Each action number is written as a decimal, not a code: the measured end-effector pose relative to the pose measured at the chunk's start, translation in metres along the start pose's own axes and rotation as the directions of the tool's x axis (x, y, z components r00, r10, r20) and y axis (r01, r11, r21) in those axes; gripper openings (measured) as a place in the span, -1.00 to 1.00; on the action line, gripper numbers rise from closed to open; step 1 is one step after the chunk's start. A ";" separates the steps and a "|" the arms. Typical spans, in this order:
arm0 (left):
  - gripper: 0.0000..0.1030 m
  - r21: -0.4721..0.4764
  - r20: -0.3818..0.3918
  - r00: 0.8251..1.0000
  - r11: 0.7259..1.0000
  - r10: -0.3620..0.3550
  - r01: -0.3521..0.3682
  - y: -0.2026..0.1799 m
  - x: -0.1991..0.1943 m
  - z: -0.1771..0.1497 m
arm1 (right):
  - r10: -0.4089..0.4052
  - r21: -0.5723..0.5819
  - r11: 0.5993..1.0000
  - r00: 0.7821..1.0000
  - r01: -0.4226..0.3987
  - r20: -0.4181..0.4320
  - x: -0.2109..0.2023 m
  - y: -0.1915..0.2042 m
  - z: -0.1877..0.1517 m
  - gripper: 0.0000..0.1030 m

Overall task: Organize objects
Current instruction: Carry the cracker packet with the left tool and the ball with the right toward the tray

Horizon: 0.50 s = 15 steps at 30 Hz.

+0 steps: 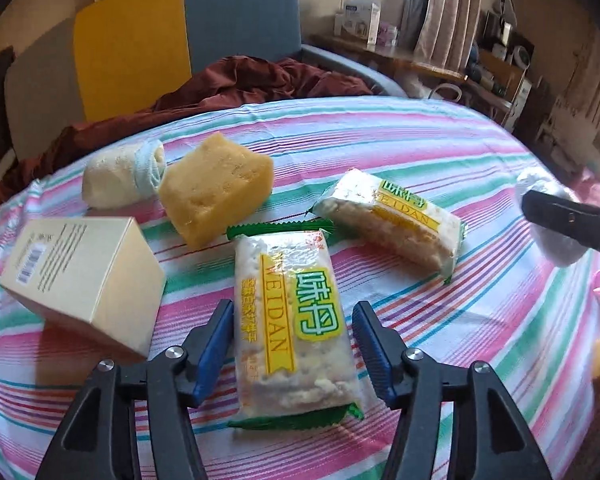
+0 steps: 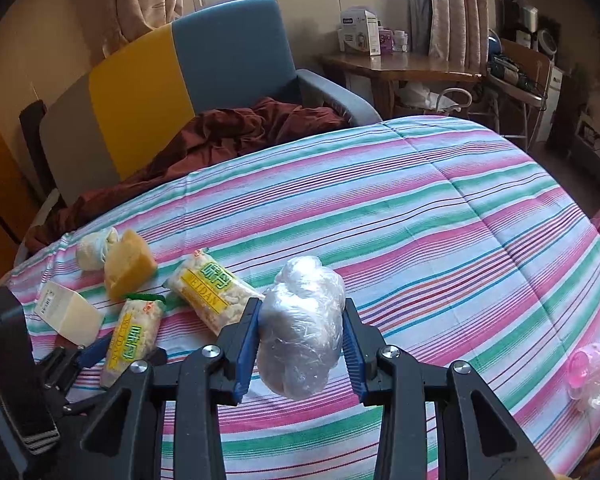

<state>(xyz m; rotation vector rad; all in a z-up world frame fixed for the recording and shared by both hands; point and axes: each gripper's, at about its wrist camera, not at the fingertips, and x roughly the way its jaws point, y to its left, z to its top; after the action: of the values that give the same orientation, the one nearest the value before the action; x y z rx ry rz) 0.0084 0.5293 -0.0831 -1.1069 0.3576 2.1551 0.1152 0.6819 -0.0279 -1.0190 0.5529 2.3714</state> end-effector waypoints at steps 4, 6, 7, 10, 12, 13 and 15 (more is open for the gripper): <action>-0.07 -0.028 0.033 0.998 0.999 -0.045 0.046 0.013 -0.014 -0.013 | 0.055 -0.002 0.998 0.998 -0.055 0.008 -0.001 0.006 -0.001 -0.25; -0.07 -0.012 0.044 0.998 0.999 -0.037 0.038 0.013 -0.022 -0.021 | 0.072 -0.013 0.997 0.997 -0.072 0.011 -0.002 0.010 -0.002 -0.25; -0.07 -0.001 0.048 0.998 0.999 -0.037 0.037 0.012 -0.026 -0.025 | 0.076 -0.021 0.997 0.997 -0.076 0.012 -0.002 0.013 -0.003 -0.25; -0.07 0.015 0.065 0.997 0.999 -0.046 0.046 0.013 -0.036 -0.035 | 0.084 -0.057 0.995 0.996 -0.083 0.012 -0.002 0.023 -0.007 -0.25; -0.07 0.024 0.077 0.995 0.998 -0.057 0.055 0.014 -0.044 -0.042 | 0.091 -0.092 0.992 0.996 -0.090 0.008 -0.002 0.033 -0.011 -0.25; -0.07 0.027 0.086 0.994 0.998 -0.062 0.060 0.016 -0.048 -0.045 | 0.092 -0.115 0.989 0.996 -0.091 0.010 -0.002 0.038 -0.013 -0.25; -0.07 0.023 0.103 0.992 0.998 -0.068 0.066 0.021 -0.056 -0.051 | 0.100 -0.163 0.982 0.995 -0.096 0.014 -0.003 0.051 -0.018 -0.25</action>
<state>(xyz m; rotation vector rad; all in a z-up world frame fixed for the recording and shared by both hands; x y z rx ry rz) 0.0480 0.4630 -0.0704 -0.9779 0.2896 2.1362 0.0971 0.6310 -0.0284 -1.0559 0.4165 2.5457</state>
